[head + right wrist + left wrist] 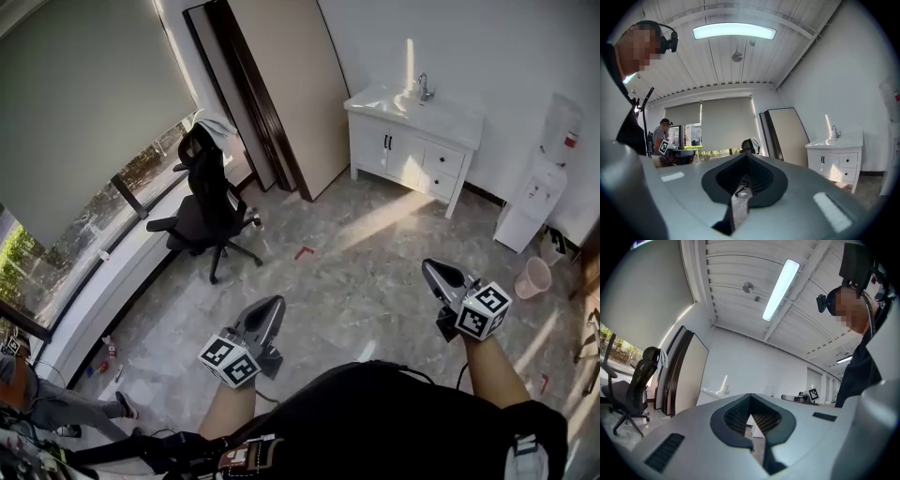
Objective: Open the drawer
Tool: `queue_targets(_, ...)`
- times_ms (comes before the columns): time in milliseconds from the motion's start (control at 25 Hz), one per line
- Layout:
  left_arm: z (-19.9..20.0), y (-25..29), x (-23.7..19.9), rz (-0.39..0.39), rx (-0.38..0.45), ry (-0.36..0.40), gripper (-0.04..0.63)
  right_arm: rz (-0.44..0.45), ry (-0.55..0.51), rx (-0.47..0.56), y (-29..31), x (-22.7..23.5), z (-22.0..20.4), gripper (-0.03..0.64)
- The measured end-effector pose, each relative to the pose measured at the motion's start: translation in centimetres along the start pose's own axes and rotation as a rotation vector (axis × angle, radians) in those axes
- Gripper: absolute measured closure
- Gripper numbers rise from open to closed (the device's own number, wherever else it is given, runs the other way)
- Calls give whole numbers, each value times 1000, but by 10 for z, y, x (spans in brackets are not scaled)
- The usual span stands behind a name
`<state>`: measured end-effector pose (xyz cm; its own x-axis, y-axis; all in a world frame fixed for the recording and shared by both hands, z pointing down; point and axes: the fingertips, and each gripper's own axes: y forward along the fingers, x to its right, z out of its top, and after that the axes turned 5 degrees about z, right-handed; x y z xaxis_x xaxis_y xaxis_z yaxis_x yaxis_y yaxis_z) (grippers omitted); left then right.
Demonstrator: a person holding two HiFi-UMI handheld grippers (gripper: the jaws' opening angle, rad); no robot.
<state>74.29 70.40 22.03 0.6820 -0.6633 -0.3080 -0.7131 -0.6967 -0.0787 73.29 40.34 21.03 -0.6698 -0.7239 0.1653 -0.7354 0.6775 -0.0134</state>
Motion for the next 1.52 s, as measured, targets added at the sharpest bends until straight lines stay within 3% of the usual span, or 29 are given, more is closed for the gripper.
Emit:
queue_targets(360, 13, 108, -11, 93, 66, 14, 604, 102, -18, 2, 44, 121, 38, 615)
queue_targets(720, 1, 203, -24, 110, 65, 12, 604, 146, -28, -11, 72, 212, 47, 615)
queue_targets(960, 1, 245, -43, 81, 43, 11, 604, 123, -28, -14, 87, 245, 48, 615)
queue_targets(1160, 10, 272, -82, 16, 37, 2, 604, 53, -26, -23, 114, 262, 45, 615)
queue_targets(1520, 67, 309, -206, -84, 26, 15, 604, -72, -61, 20, 215, 275, 72, 615)
